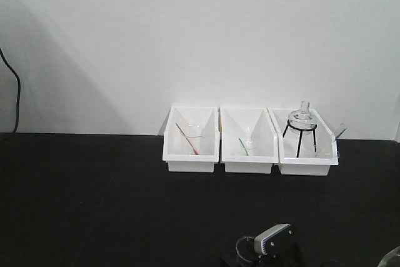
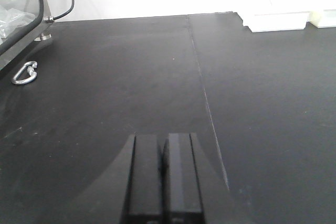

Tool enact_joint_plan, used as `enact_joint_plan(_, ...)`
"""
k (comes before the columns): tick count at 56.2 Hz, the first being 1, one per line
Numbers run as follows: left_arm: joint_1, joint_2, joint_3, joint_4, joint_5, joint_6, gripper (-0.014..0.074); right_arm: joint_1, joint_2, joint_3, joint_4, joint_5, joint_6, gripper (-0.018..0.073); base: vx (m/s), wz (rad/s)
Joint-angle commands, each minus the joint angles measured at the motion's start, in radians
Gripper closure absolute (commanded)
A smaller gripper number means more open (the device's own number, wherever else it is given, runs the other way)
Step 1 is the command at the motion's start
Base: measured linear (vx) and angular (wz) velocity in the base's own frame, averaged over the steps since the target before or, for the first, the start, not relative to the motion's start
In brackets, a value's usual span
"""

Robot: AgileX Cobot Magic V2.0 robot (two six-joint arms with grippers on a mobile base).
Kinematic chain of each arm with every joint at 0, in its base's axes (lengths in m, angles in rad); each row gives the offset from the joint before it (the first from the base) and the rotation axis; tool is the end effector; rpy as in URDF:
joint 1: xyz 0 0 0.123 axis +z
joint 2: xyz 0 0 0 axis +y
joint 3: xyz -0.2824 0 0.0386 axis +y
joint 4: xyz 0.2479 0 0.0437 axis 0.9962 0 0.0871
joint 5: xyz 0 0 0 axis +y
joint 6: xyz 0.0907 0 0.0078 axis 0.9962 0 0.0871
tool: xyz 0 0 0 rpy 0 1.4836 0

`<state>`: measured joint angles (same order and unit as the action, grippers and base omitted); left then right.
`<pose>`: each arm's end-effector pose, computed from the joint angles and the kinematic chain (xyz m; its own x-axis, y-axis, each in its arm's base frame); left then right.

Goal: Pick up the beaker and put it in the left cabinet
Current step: 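Move the right gripper down around the clear glass beaker and close, then lift the beaker off the bench with the right gripper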

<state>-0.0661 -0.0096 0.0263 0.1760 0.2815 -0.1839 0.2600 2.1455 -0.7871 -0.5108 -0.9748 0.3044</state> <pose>0.0550 0.0008 0.1796 -0.2052 -0.0011 -0.9787 0.0155 0.9999 -0.0044 0.3372 0.1278 0.0764 -0.3414 -0.0912 -0.9355 -0.6010 0.7864 0.1427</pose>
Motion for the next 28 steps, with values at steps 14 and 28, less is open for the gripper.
enact_joint_plan(14,-0.007,-0.018,-0.009,-0.002,-0.083,-0.003,0.0593,-0.001,-0.237,-0.019,-0.146,0.106,0.122,0.0403,0.00,0.00)
enact_joint_plan(28,-0.007,-0.018,-0.009,-0.002,-0.083,-0.003,0.0593,0.002,-0.465,-0.081,-0.185,0.288,0.255,0.0401,0.00,0.00)
